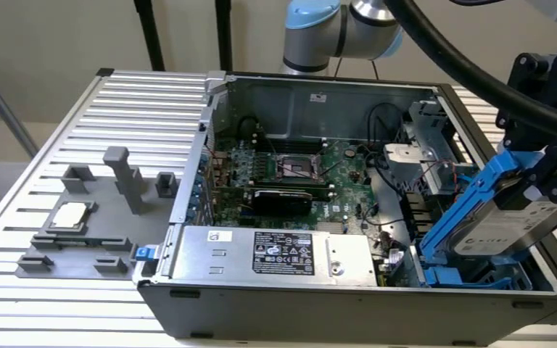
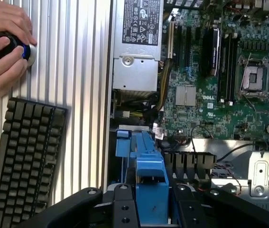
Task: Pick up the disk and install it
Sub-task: 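Insert the disk into the insertion slot, then insert the first disk wire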
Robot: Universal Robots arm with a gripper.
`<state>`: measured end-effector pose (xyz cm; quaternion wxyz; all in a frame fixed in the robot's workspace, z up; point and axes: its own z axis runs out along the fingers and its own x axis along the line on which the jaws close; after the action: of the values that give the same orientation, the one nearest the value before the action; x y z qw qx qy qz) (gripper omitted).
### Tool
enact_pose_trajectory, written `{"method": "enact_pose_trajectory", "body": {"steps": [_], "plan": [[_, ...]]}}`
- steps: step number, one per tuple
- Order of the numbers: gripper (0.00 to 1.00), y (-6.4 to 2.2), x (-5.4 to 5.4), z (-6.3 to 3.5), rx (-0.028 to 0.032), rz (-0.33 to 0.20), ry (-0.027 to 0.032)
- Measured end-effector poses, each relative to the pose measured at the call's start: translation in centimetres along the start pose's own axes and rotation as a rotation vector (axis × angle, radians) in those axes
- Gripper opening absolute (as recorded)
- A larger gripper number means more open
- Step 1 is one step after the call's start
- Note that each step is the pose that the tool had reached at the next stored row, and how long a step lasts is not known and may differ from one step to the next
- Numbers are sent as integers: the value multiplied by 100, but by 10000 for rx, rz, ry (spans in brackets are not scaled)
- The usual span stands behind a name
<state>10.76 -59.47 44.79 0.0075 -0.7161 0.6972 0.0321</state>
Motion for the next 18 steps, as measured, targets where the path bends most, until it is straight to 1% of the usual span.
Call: {"method": "enact_pose_trajectory", "body": {"steps": [3,10,12,15,18], "plan": [[0,2,2,9,-2,1,4],[0,0,6,75,-2,2,8],[0,0,6,76,-2,1,8],[0,2,4,46,-14,2,1],[0,4,0,-34,-25,3,6]]}}
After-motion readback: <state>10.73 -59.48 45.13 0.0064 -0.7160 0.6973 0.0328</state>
